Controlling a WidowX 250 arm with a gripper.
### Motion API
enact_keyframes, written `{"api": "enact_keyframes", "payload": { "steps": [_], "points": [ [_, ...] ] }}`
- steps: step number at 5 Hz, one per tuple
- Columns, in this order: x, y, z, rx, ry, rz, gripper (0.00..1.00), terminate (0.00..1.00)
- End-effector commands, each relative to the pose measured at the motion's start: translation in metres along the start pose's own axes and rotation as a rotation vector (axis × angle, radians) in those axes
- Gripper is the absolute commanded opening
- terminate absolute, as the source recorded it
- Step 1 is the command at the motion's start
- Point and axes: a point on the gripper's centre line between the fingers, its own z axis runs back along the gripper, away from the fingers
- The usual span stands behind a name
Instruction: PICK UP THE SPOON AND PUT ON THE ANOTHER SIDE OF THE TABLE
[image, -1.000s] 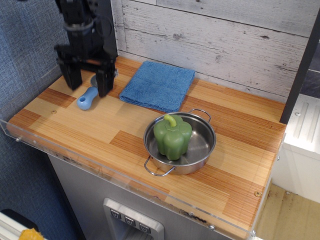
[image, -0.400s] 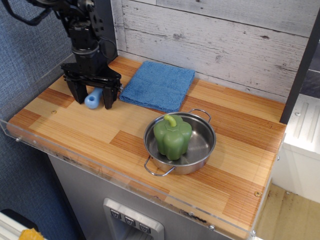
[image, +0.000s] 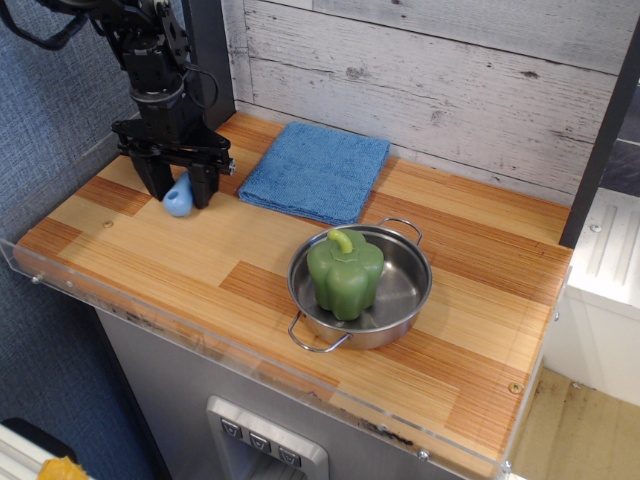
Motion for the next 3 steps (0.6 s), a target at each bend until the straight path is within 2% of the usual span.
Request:
{"api": "enact_keyframes", "payload": {
  "steps": [1, 2, 3],
  "points": [
    [0.004, -0.004, 0.042, 0.019, -0.068, -0.053, 0.0, 0.0],
    [0.01, -0.024, 0.083, 0.014, -0.142, -0.099, 0.0, 0.0],
    [0.019, -0.051, 0.111, -0.037, -0.196, -0.146, 0.0, 0.0]
  ]
}}
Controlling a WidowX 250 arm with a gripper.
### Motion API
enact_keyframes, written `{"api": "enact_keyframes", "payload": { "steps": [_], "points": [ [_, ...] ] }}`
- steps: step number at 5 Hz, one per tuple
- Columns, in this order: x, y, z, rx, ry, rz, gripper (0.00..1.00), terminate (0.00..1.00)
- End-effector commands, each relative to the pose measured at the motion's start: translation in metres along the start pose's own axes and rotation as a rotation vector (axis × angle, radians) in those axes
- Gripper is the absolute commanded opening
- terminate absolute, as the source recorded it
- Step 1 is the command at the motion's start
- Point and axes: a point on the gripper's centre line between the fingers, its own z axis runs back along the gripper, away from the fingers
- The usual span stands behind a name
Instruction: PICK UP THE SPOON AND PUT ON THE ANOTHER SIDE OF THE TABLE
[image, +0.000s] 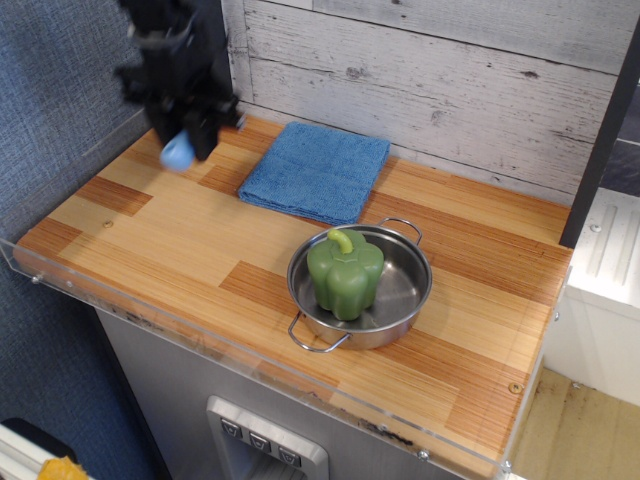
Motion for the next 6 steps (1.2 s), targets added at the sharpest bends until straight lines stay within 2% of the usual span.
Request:
{"api": "enact_keyframes", "payload": {
  "steps": [1, 2, 3, 4, 5, 6],
  "points": [
    [0.034, -0.066, 0.047, -0.082, -0.11, -0.186, 0.0, 0.0],
    [0.038, -0.104, 0.04, -0.111, -0.094, -0.299, 0.0, 0.0],
    [0.032, -0.119, 0.035, -0.07, -0.05, -0.352, 0.0, 0.0],
    [0.027, -0.144, 0.017, 0.013, 0.005, -0.242, 0.0, 0.0],
    [0.022, -0.164, 0.0, 0.044, 0.026, -0.207, 0.0, 0.0],
    [0.022, -0.186, -0.012, 0.02, 0.012, -0.197, 0.0, 0.0]
  ]
}}
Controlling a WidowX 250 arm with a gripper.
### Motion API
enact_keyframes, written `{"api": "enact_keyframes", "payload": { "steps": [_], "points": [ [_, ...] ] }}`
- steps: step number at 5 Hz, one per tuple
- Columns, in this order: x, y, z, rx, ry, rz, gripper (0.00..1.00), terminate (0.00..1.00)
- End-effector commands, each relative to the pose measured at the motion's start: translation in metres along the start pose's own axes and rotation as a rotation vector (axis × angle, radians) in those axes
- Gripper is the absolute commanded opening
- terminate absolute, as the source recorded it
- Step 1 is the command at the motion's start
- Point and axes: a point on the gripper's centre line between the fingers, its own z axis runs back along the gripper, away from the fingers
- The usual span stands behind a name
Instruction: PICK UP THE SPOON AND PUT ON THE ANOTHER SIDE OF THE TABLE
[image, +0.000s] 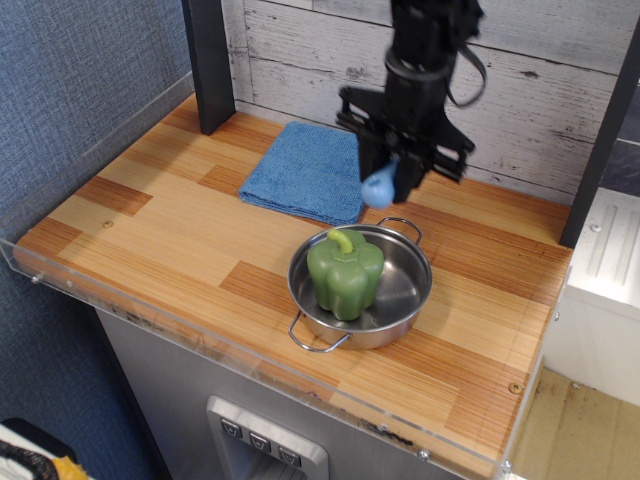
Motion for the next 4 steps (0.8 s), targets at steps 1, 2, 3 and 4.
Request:
{"api": "enact_keyframes", "payload": {
  "steps": [1, 2, 3, 4],
  "points": [
    [0.008, -0.031, 0.0, -0.069, -0.116, -0.001, 0.0, 0.0],
    [0.011, -0.03, -0.004, -0.109, -0.167, 0.032, 0.0, 0.0],
    [0.012, -0.018, -0.006, -0.149, -0.191, 0.047, 0.0, 0.0],
    [0.013, -0.013, -0.003, -0.127, -0.207, 0.039, 0.0, 0.0]
  ]
}}
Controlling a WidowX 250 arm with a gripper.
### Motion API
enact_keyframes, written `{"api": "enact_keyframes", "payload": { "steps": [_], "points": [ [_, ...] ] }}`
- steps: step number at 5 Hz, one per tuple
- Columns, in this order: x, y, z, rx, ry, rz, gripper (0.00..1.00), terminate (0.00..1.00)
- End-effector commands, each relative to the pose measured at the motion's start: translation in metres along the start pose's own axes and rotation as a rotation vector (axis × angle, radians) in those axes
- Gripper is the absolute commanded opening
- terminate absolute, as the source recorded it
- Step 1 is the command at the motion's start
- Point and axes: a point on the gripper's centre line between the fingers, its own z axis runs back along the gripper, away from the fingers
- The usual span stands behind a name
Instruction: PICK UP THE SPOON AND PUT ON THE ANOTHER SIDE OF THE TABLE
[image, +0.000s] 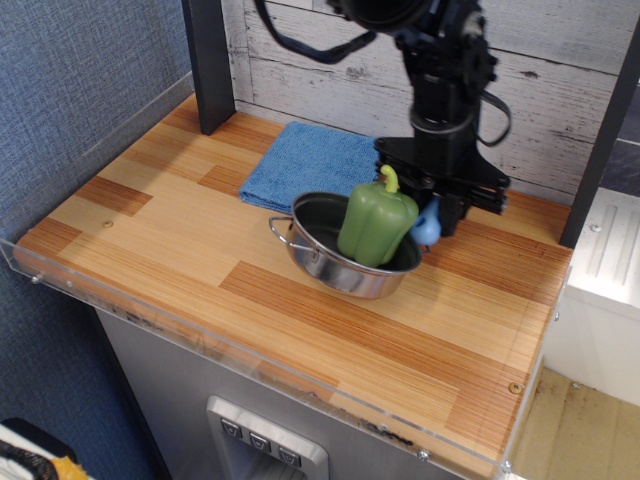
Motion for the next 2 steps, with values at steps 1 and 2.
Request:
{"api": "enact_keyframes", "payload": {
  "steps": [1, 2],
  "points": [
    [0.0024, 0.004, 0.0304, 0.04, -0.096, -0.018, 0.0, 0.0],
    [0.0022, 0.0044, 0.0343, 0.043, -0.113, -0.04, 0.0, 0.0]
  ]
}}
